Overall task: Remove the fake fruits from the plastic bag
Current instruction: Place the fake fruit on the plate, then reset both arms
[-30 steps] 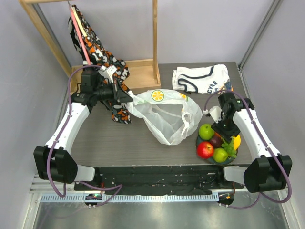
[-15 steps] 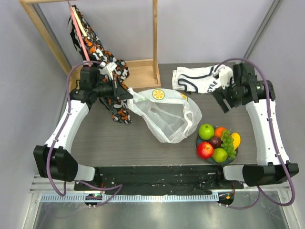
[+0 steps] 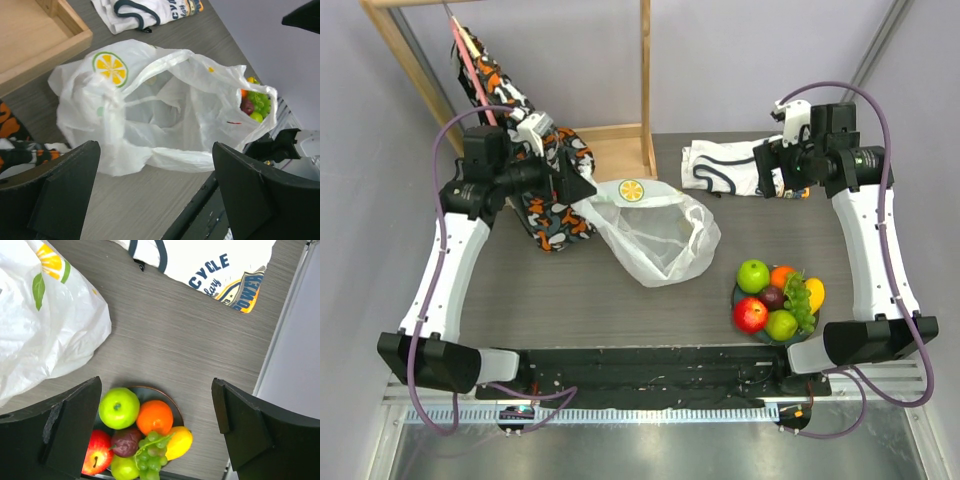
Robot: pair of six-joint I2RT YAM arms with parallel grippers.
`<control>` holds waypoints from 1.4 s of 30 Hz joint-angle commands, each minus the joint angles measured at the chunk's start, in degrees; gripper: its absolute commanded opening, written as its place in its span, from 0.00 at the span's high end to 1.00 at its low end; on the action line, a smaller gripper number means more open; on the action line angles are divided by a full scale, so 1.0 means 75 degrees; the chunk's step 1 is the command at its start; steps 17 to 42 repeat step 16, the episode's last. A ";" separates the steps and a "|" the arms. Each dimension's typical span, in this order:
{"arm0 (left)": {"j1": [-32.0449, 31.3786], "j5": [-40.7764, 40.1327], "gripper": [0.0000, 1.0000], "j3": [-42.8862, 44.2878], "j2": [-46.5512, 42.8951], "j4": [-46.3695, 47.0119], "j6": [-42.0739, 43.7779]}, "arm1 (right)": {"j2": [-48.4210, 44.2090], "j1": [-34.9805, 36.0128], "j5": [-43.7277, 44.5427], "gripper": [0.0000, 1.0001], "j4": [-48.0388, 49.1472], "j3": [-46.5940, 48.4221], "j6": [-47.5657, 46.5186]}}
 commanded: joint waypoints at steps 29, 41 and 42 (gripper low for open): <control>-0.1167 0.0169 0.00 0.1634 -0.0503 -0.2044 0.2994 | -0.0981 -0.0028 -0.0915 0.01 0.1630 -0.0319 0.1050; -0.1167 0.0169 0.00 0.1634 -0.0503 -0.2044 0.2994 | -0.0981 -0.0028 -0.0915 0.01 0.1630 -0.0319 0.1050; -0.1167 0.0169 0.00 0.1634 -0.0503 -0.2044 0.2994 | -0.0981 -0.0028 -0.0915 0.01 0.1630 -0.0319 0.1050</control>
